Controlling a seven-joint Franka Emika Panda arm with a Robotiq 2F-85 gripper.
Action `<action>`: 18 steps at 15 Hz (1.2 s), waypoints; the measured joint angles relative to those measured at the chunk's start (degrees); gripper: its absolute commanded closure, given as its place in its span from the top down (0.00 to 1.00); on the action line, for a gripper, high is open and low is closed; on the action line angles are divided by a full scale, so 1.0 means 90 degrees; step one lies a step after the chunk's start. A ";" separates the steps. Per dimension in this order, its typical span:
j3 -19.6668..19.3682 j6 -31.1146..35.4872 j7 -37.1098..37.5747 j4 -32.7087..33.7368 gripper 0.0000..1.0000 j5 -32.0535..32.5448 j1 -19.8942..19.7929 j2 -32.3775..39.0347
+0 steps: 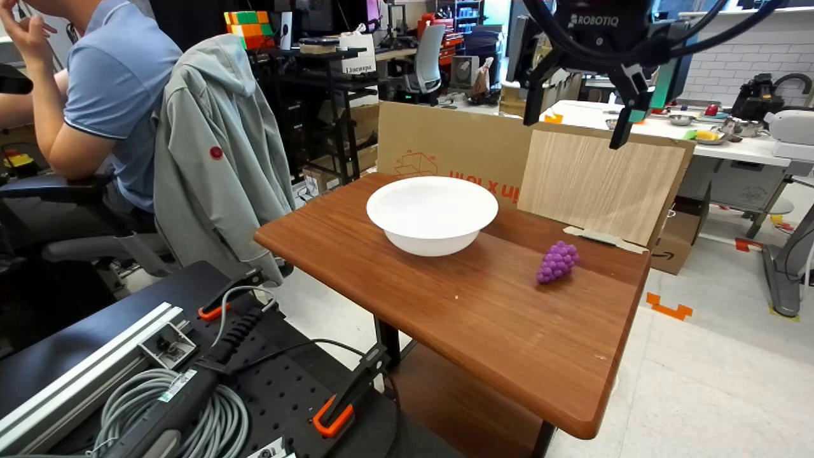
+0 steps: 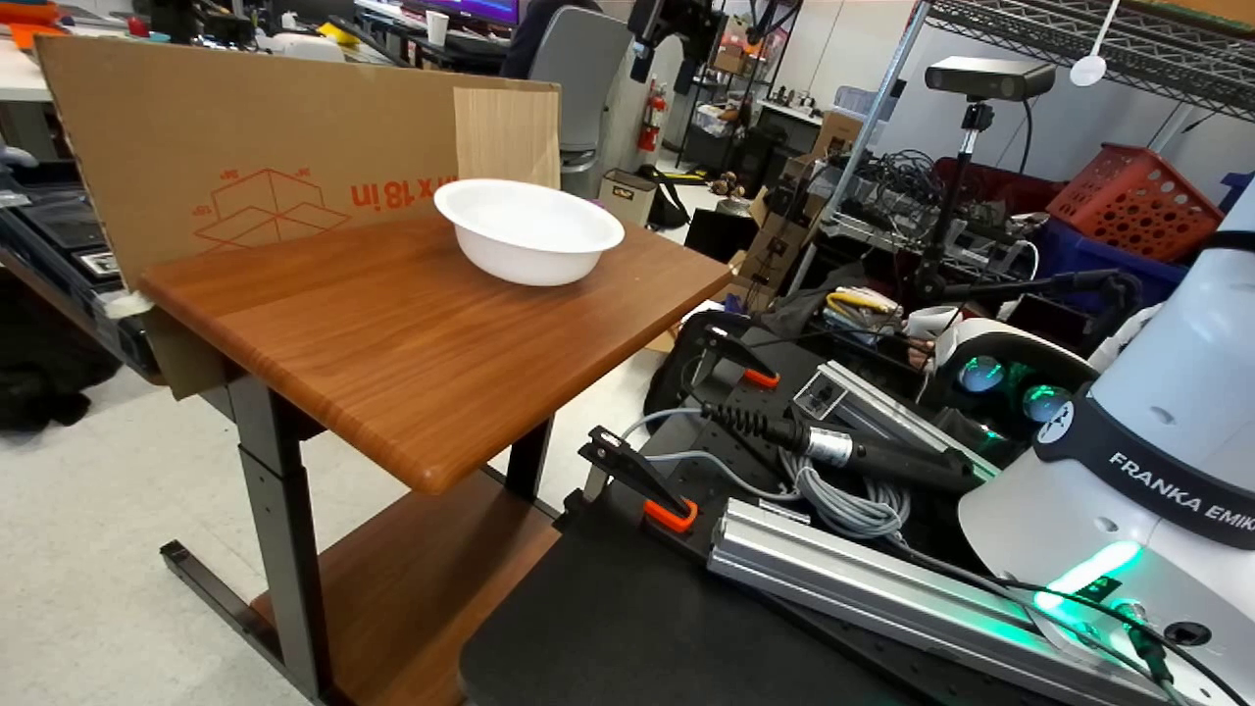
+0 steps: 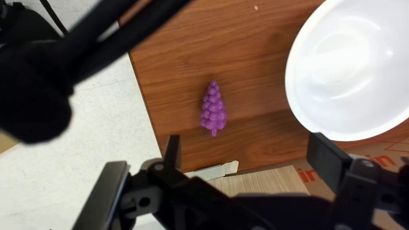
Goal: Pick the purple object and put it in the bowl
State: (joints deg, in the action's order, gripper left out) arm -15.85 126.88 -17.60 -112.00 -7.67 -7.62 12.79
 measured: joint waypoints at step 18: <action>0.0725 -0.0377 0.1102 0.2999 1.00 0.0562 -0.0365 0.3559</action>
State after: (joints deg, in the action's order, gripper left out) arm -9.32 123.48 -7.68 -85.01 -2.62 -10.90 44.82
